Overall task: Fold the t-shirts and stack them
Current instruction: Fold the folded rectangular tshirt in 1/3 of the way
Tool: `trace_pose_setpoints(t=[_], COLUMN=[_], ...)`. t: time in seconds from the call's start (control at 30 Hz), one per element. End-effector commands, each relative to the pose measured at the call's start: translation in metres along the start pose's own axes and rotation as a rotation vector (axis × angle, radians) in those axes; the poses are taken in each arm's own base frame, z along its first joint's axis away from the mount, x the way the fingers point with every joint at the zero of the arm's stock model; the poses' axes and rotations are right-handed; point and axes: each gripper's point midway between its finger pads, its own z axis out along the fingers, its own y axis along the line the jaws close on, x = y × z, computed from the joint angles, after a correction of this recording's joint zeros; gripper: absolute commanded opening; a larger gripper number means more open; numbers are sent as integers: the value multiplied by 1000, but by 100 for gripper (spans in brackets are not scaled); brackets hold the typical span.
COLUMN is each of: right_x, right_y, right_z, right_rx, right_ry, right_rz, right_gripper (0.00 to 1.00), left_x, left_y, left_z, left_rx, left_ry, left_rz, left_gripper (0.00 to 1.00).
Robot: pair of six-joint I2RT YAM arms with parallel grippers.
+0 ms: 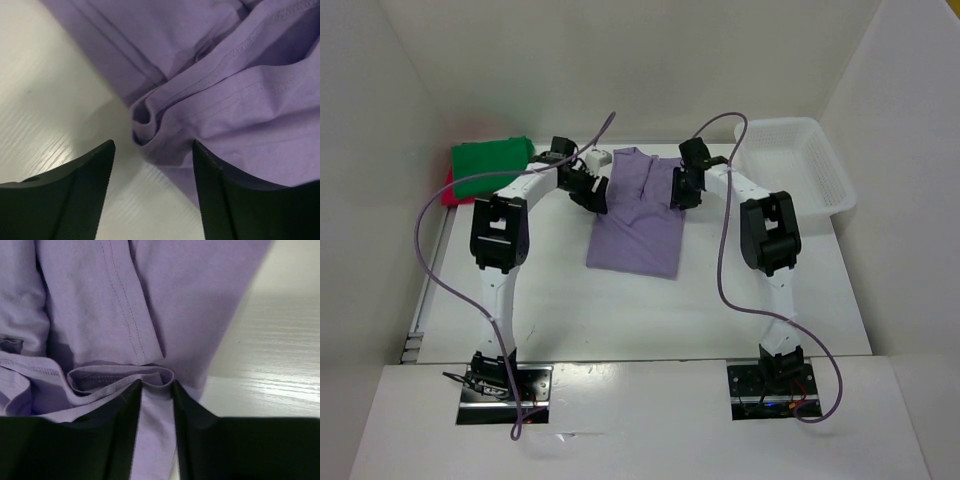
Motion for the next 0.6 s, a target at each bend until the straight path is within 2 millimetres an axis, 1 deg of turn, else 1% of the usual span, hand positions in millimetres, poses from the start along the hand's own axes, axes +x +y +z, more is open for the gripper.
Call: trace_pose_setpoints(t=[0.0,0.03,0.07,0.1,0.13,0.17,0.2,0.23,0.27,0.3,0.33,0.37,0.4,0.43,0.47,0.5,0.53,0.57], right_x=[-7,-2,2,0,4,2,7,6,6,6,7,3,2,-3,-5,-7,-8,-14], right_y=[14,12,10,14,12,13,11,10,10,10,9,8,7,8,0,-1,-1,-7], right_z=[-3,-1,2,-3,-1,-4,-2,-2,-2,-2,-4,-8,-8,-18,-22,-27,-38,-44], right_rx=[-40,-34,-32,-44,-40,-44,-40,-31,-31,-31,-31,-19,-9,-8,17,25,26,40], right_ry=[-17,-4,2,-4,7,-4,7,3,3,3,3,-14,-18,-41,-53,-64,-87,-113], right_rz=[-18,-3,-3,7,8,7,8,17,18,18,18,17,29,37,46,56,72,91], right_gripper=[34,27,25,25,25,25,25,24,20,16,11,0,0,0,0,0,0,0], left_x=[-22,-19,-24,-26,-26,-26,-31,-27,-31,-35,-35,-35,-42,-49,-59,-60,-63,-70], left_y=[-17,-19,-19,-19,-19,-17,-18,-17,-17,-18,-18,-18,-22,-23,-34,-35,-36,-39], left_z=[6,10,8,10,10,13,11,15,14,12,12,12,8,3,-5,-6,-10,-17], left_rx=[58,75,72,83,83,83,88,92,89,95,95,95,102,96,106,101,98,92], left_ry=[-43,-39,-49,-56,-56,-56,-67,-59,-67,-76,-76,-76,-96,-114,-139,-156,-168,-187], left_rz=[59,43,40,42,42,42,48,33,39,35,35,35,35,35,61,61,59,74], left_gripper=[70,64,62,60,58,52,49,45,40,30,25,20,12,9,7,3,0,0])
